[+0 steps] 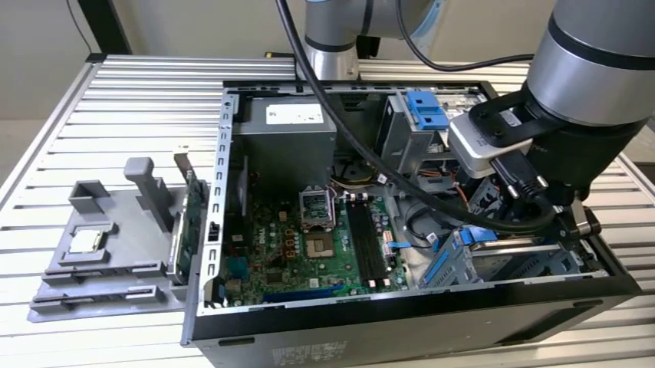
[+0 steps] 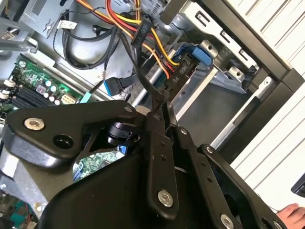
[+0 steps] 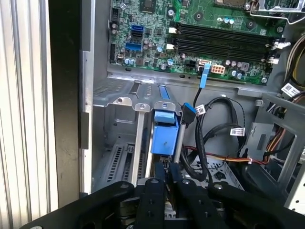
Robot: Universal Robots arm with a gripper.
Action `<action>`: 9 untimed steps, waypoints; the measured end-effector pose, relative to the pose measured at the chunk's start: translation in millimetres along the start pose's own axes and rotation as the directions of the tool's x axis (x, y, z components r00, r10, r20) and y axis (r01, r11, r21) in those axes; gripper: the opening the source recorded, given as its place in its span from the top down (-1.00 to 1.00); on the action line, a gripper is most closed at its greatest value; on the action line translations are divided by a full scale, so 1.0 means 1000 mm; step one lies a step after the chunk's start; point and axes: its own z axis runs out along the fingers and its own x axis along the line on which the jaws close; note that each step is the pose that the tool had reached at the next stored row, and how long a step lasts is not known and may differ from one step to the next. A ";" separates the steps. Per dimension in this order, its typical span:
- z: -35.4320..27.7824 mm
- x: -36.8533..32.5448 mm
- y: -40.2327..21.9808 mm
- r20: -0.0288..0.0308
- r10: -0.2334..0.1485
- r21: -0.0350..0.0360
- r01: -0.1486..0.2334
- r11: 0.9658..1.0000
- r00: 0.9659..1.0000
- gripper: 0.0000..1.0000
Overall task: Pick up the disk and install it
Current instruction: 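Insert the second disk wire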
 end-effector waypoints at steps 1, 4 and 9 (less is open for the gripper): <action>0.0003 0.0000 0.0001 0.001 0.000 0.000 0.000 1.000 1.000 1.00; 0.0012 0.0000 0.0003 0.004 0.006 0.001 -0.006 1.000 1.000 1.00; -0.0001 0.0007 0.0002 0.004 0.012 0.001 -0.012 1.000 1.000 1.00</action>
